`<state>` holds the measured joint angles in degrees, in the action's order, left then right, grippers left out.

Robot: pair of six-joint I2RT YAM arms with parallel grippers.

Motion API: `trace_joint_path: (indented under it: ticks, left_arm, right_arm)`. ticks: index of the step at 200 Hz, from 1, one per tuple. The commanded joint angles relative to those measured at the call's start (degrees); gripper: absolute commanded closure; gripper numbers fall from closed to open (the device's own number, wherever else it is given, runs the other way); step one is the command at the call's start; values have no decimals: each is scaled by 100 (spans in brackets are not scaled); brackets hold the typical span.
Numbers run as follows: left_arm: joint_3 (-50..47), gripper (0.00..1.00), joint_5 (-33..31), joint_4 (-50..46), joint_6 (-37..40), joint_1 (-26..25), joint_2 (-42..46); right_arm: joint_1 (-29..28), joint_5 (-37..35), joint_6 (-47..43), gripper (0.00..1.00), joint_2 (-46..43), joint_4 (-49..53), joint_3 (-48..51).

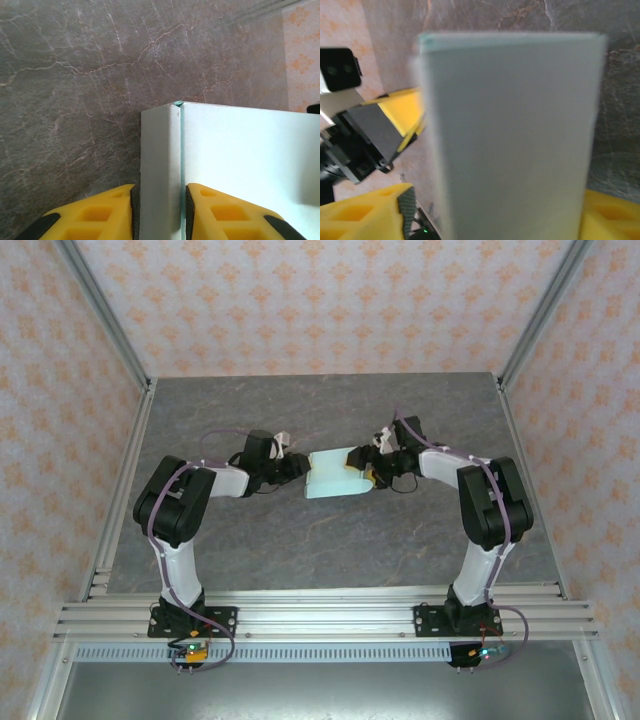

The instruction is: Fold the paper box

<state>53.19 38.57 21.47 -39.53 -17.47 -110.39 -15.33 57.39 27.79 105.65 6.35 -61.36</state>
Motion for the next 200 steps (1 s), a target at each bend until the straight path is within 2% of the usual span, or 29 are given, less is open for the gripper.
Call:
trace_joint_path:
  ticks: [1, 9, 28, 47, 59, 74, 86, 96, 106, 122, 127, 140, 148, 155, 161, 172, 185, 200]
  left_arm:
    - [-317, 68, -458, -1241, 149, 50, -221]
    - [-380, 67, -464, -1097, 94, 75, -115]
    - [-740, 63, -562, -141, -69, 104, 349]
    - [-1021, 45, -756, 732, -5, 105, 822]
    - [-1111, 34, -863, 1003, 239, 100, 1170]
    - [-1352, 29, -724, 1606, 646, 57, 1633]
    - [-1610, 25, -450, 2201, 1235, -52, 1998]
    - [-1558, 21, -551, 1890, 1888, -252, 2257]
    - [-1289, 19, -498, 1073, 2790, -508, 2390]
    - [-955, 18, 298, -25, 3875, -649, 2408]
    - [-916, 18, 361, -271, 4137, -649, 2435]
    - [-1150, 17, 53, -166, 4697, -720, 2581]
    - [-1405, 16, -224, -14, 5359, -848, 2696]
    - [-1580, 15, -671, 46, 5974, -1039, 2779]
    - [-1635, 9, -1206, 43, 6347, -1228, 2790]
    - [-1417, 8, -2050, -342, 6676, -1487, 2661]
    - [-1124, 8, -2306, -703, 6943, -1638, 2429]
    - [-1055, 8, -2723, -513, 7413, -1926, 2169]
  right_arm:
    - [26, 199, 775, 38, 61, -806, 178]
    - [22, 185, 951, 44, 59, -898, 223]
    - [22, 138, 1228, 50, -9, -970, 337]
    - [23, 133, 1453, 52, -108, -909, 373]
    - [22, 185, 1640, 53, -154, -752, 325]
    - [29, 265, 1784, 53, -191, -358, 156]
    - [22, 151, 1698, 53, -252, 369, -64]
    - [26, -36, 1496, 54, -278, 1190, -321]
    - [22, -182, 1314, 54, -293, 1904, -590]
    - [22, -45, 1378, 54, -340, 2271, -763]
    - [30, 37, 1491, 54, -363, 2254, -769]
    - [39, 283, 1756, 54, -361, 2223, -772]
    - [47, 395, 1882, 54, -336, 2257, -785]
    - [48, 454, 1958, 53, -325, 2303, -789]
    - [50, 486, 2005, 53, -310, 2324, -789]
    - [49, 453, 2064, 53, -332, 2369, -781]
    - [68, 353, 2119, 53, -340, 2361, -794]
    - [75, 300, 2349, 53, -325, 2251, -792]
